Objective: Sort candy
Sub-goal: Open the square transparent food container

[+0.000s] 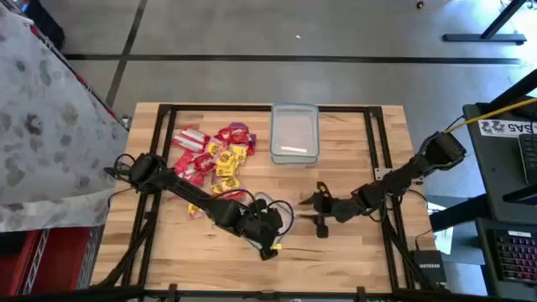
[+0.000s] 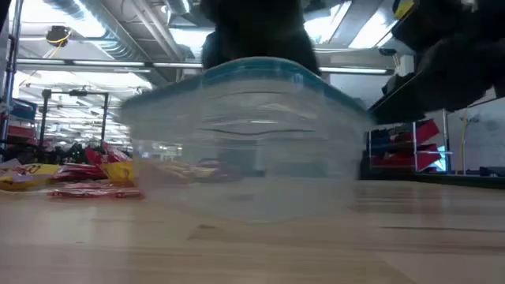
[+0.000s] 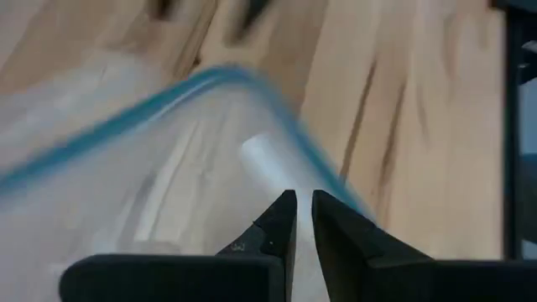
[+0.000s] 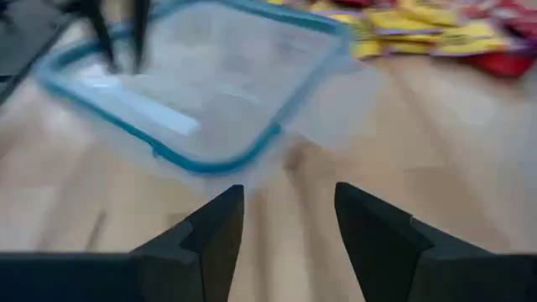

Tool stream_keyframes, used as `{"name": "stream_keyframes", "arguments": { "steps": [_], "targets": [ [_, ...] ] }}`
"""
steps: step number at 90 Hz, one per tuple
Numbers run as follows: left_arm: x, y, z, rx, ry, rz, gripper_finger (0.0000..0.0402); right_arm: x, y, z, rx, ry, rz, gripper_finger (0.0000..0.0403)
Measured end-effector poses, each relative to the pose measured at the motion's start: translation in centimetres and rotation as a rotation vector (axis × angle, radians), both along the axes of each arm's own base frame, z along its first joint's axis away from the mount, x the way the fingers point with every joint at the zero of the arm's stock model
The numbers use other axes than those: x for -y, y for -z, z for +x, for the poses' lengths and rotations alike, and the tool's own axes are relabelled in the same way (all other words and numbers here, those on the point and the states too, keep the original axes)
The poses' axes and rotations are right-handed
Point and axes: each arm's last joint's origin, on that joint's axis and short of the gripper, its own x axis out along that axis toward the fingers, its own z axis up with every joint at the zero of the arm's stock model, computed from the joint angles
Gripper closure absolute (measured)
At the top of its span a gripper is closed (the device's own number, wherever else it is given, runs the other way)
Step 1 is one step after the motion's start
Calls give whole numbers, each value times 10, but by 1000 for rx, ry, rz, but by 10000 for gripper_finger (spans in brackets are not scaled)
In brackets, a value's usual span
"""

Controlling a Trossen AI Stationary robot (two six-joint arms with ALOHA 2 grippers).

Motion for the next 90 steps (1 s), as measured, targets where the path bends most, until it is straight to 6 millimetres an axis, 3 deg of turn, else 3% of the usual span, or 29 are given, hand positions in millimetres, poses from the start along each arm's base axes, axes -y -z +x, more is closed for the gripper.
{"name": "stream_keyframes", "arguments": {
  "steps": [20, 33, 46, 64, 90],
  "targets": [
    [-7, 0, 2, 0, -14, 23, 377, -13, -15, -9, -35, -403, 171, 226],
    [-11, -10, -1, -70, -24, 32, 386, -15, 7, -4, -119, -390, 162, 226],
    [-21, -13, -6, -161, -74, -18, 399, -16, 30, 13, -84, -384, 158, 226],
    [-20, 19, -2, -251, -35, -129, 401, -6, 54, 32, -12, -314, 204, 226],
    [-15, 51, 11, -232, -60, -68, 402, -3, 56, 40, 55, -357, 288, 226]
  ]
}}
